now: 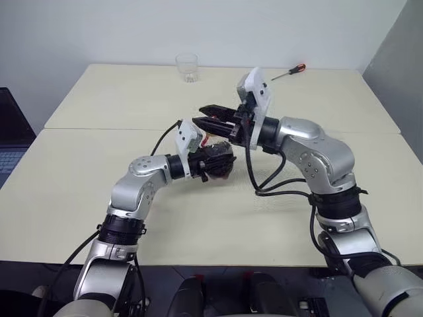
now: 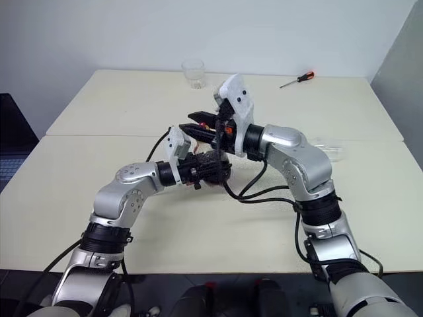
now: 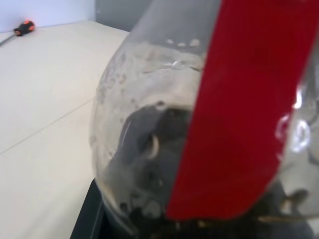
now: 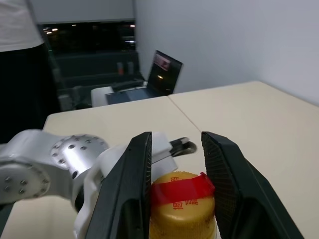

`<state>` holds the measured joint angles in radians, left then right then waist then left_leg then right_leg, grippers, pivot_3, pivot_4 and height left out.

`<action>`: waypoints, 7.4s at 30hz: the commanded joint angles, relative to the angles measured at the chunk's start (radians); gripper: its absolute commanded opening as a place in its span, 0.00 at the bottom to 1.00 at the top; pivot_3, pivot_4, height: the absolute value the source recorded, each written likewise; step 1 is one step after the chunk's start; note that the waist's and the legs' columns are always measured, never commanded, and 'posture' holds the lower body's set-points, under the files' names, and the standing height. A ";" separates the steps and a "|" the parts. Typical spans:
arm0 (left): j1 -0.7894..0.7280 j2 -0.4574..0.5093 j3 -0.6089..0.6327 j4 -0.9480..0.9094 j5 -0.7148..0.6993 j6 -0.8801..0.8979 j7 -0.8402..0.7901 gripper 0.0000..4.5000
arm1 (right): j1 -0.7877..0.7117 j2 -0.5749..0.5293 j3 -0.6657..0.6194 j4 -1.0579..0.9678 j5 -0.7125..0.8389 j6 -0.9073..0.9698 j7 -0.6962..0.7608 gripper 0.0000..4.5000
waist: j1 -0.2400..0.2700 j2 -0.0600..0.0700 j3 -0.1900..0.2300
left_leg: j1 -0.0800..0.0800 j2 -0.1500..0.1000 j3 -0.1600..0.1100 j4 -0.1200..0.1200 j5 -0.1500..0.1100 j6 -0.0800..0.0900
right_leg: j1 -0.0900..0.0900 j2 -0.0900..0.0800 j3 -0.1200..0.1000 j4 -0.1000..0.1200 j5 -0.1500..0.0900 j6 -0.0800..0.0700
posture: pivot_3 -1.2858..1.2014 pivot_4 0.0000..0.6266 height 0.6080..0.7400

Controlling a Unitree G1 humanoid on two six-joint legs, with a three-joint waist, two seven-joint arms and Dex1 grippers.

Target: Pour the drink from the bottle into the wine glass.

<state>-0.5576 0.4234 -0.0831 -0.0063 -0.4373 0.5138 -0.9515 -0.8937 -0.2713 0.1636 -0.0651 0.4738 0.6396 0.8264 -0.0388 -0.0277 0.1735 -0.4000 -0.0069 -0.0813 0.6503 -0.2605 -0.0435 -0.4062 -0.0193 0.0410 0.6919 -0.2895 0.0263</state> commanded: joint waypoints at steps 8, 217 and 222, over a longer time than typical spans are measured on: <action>0.199 0.083 0.052 -0.393 -0.229 0.154 -0.048 0.43 | -0.043 -0.126 -0.020 0.206 0.031 -0.195 0.394 0.27 | -0.015 0.000 0.000 | 0.000 0.001 -0.001 -0.001 0.000 0.000 | 0.000 0.000 0.000 -0.001 0.000 0.000 | 0.52 0.24 1.00; -0.067 -0.082 0.048 0.158 0.047 -0.317 -0.016 0.43 | 0.195 -0.114 -0.259 -0.221 0.196 0.217 -0.387 0.77 | 0.007 0.000 0.000 | -0.001 0.000 -0.001 0.004 0.000 0.000 | 0.001 0.000 0.000 0.003 0.000 0.000 | 0.52 0.24 1.00; -0.065 -0.081 0.050 0.156 0.048 -0.314 -0.019 0.43 | 0.209 -0.131 -0.273 -0.235 0.212 0.232 -0.381 0.77 | 0.006 0.000 0.000 | -0.001 0.000 -0.001 0.004 0.000 0.000 | 0.001 0.001 0.000 0.003 0.000 0.000 | 0.52 0.24 1.00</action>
<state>-0.6021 0.3464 -0.0510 0.1898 -0.3732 0.2254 -0.9692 -0.6834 -0.3928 -0.0816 -0.2595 0.6615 0.8717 0.4367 -0.0332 -0.0273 0.1737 -0.4008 -0.0068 -0.0819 0.6540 -0.2606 -0.0433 -0.4056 -0.0186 0.0407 0.6946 -0.2895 0.0263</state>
